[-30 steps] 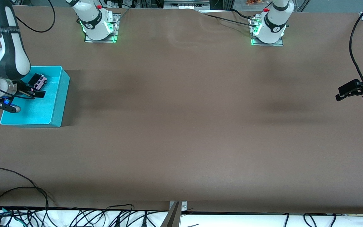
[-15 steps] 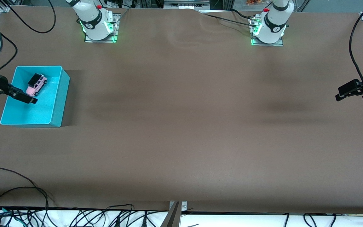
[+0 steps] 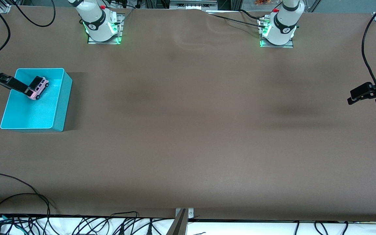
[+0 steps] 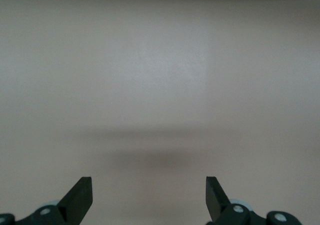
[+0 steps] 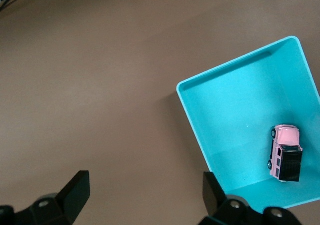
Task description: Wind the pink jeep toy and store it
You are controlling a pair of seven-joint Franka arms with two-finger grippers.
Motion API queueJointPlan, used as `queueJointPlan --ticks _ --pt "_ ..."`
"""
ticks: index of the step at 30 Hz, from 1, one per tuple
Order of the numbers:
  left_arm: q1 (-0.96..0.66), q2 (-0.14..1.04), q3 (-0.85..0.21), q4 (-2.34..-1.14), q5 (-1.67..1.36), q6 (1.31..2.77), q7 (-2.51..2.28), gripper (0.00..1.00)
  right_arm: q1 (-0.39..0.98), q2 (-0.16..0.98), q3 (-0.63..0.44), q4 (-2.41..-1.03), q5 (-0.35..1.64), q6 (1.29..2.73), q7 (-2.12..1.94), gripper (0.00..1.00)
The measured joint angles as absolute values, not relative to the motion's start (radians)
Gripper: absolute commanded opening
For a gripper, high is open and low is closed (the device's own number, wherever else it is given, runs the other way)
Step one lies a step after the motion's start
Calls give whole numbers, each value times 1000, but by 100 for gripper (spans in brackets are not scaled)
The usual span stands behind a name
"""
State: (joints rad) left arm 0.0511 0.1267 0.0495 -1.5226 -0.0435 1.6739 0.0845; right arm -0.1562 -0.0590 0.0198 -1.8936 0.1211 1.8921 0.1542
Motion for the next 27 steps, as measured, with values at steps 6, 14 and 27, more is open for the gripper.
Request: queueJointPlan --ticks 6,14,27 --pt "51 127 50 -1523 -44 1674 84 100 -42 -41 -57 -1832 121 1812 140 100" --pt "51 127 49 -1523 -44 1674 84 100 -21 -16 -74 -1710 117 1663 85 100" --pt "51 129 49 -1523 -44 1674 84 100 76 -2 -150 -1595 107 1543 11 100"
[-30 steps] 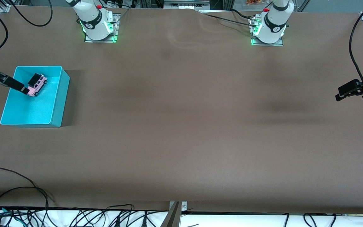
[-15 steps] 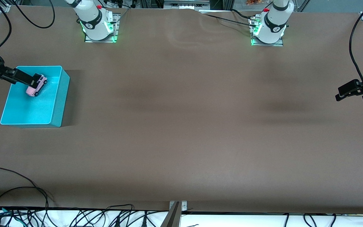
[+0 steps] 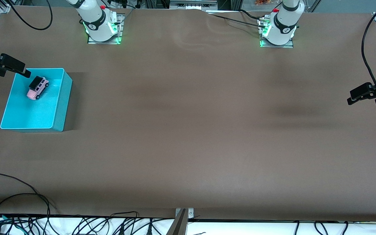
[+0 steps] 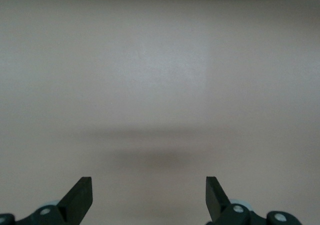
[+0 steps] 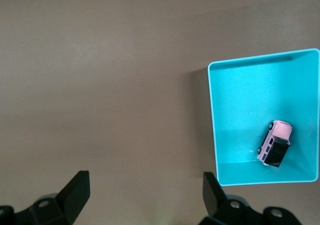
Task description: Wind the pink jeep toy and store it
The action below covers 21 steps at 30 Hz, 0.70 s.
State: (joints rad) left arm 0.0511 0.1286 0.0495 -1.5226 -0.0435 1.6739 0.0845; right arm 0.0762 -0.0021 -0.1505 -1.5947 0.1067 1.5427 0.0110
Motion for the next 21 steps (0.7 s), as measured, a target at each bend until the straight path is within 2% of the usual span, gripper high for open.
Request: queueJointPlan --ticks 21 --pt "51 129 49 -1523 -44 1674 84 100 101 7 -150 -1579 102 1542 11 100"
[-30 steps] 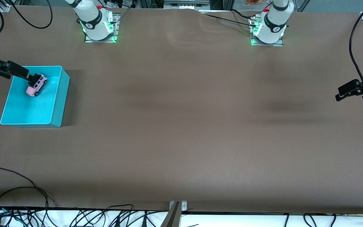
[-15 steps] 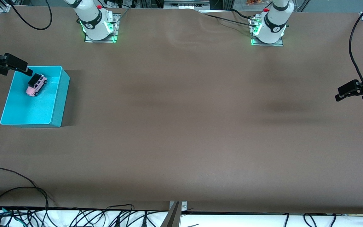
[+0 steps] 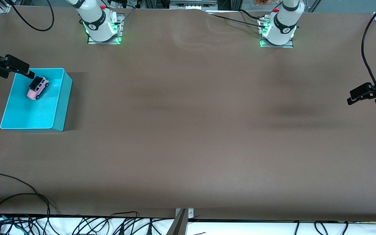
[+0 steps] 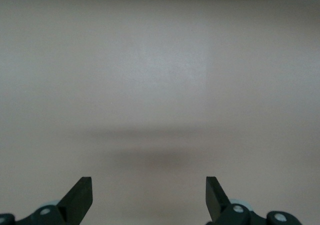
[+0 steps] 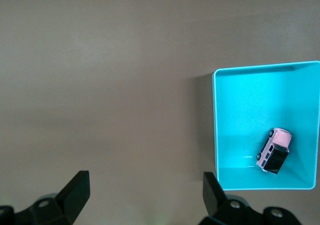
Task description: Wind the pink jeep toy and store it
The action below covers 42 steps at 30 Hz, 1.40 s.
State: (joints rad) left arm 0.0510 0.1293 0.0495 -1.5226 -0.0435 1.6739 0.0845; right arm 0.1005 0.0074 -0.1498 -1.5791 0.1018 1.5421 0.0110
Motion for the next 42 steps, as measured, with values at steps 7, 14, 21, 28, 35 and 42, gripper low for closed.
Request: queueJointPlan --ticks 7,14,21,28,35,42 --pt "51 130 49 -1523 -44 1674 84 100 118 12 -149 -1579 56 1551 11 100" --pt "51 130 49 -1523 -44 1674 84 100 118 20 -150 -1579 55 1554 11 100" --pt "50 130 49 -1523 -44 1674 84 100 118 26 -150 -1579 55 1558 11 100" --pt "50 130 49 -1523 -44 1674 84 100 118 28 -150 -1579 55 1558 11 100" --pt "50 130 49 -1523 -44 1674 84 100 118 28 -150 -1577 55 1558 11 100" --pt "50 130 49 -1523 -44 1674 85 100 118 27 -150 -1556 55 1558 11 100"
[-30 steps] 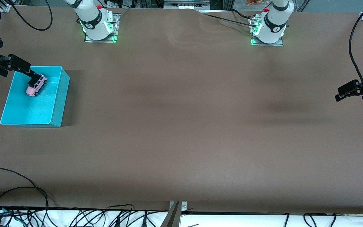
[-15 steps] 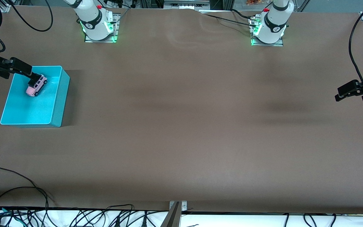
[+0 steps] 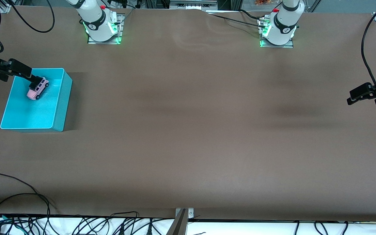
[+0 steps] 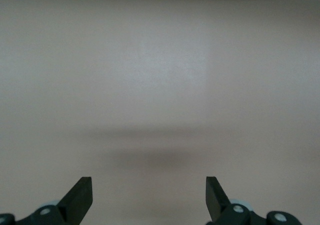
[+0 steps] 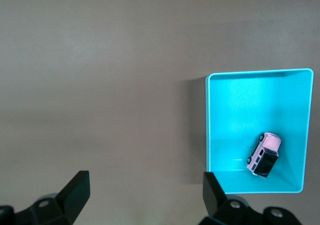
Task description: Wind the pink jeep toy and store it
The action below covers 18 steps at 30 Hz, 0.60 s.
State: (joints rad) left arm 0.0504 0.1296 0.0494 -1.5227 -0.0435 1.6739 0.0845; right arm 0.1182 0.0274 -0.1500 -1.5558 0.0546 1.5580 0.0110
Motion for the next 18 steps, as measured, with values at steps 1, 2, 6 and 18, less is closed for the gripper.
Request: queueJointPlan --ticks 1,2,6,18 --pt "50 130 49 -1523 -44 1674 85 100 118 27 -150 -1553 54 1558 11 100" --pt "50 130 49 -1523 -44 1674 85 100 118 27 -150 -1551 54 1558 11 100" --pt "50 130 49 -1523 -44 1674 85 100 118 27 -150 -1547 54 1557 11 100" --pt "50 130 49 -1523 -44 1674 85 100 114 31 -164 -1547 53 1556 11 100"
